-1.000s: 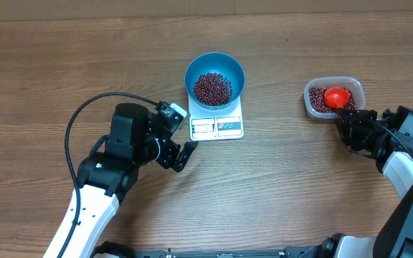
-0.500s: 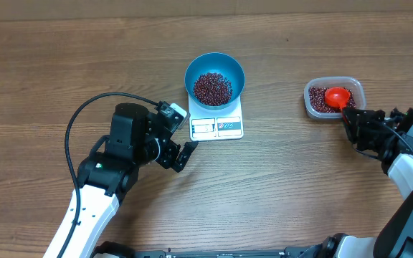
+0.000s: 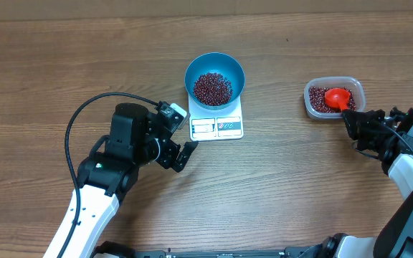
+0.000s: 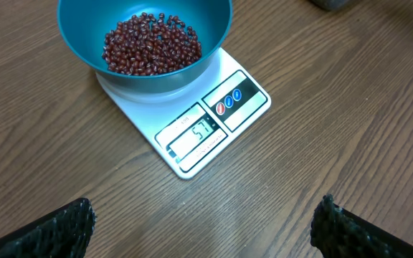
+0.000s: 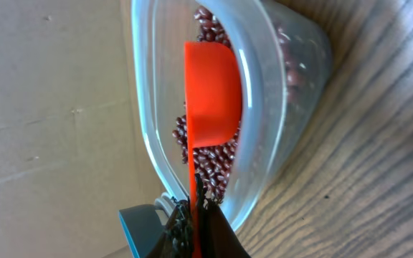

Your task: Scoop item into bowl and weigh 150g on scale

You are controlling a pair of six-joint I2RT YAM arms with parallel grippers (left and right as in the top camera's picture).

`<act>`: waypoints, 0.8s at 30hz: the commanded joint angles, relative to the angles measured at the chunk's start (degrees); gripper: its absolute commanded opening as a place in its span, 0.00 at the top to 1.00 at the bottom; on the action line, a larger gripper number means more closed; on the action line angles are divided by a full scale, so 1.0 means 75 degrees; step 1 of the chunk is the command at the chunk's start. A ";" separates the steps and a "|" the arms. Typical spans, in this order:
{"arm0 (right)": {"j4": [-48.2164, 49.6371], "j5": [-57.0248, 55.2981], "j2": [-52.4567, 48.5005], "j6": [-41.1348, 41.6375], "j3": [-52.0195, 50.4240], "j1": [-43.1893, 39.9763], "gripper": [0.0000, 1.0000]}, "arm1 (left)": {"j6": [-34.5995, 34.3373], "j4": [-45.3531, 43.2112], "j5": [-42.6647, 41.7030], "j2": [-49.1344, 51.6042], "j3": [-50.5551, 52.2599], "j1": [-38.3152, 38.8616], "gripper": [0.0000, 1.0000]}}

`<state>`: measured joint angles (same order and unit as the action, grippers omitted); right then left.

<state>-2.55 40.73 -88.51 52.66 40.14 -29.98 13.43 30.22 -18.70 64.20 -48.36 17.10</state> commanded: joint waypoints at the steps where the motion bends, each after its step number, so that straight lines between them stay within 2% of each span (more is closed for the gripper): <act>1: 0.0286 0.0160 0.0087 -0.0035 0.0146 -0.0015 0.96 | -0.0105 -0.0009 -0.0052 0.0041 0.0032 -0.0041 0.00; 4: 0.0708 0.0522 0.0128 -0.0026 0.0201 -0.0015 0.96 | -0.0105 -0.0009 -0.0052 0.0041 0.0032 -0.0041 0.00; 9: -0.0026 0.0519 0.0495 -0.0399 0.0641 -0.0015 0.96 | -0.0105 -0.0009 -0.0052 0.0041 0.0032 -0.0041 0.01; 15: -0.2326 0.0108 0.0933 -0.1906 0.1781 -0.0015 0.96 | -0.0105 -0.0009 -0.0052 0.0041 0.0032 -0.0041 0.00; 20: -0.4814 -0.0688 0.0941 -0.3491 0.3605 0.0093 0.96 | -0.0105 -0.0009 -0.0052 0.0041 0.0032 -0.0041 0.01; 24: -0.6420 -0.1900 0.0927 -0.4619 0.5097 0.0455 0.96 | -0.0105 -0.0009 -0.0052 0.0041 0.0035 -0.0041 0.01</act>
<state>-47.88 34.48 -83.13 28.32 71.40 -28.69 13.43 30.24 -18.70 64.20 -48.36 17.10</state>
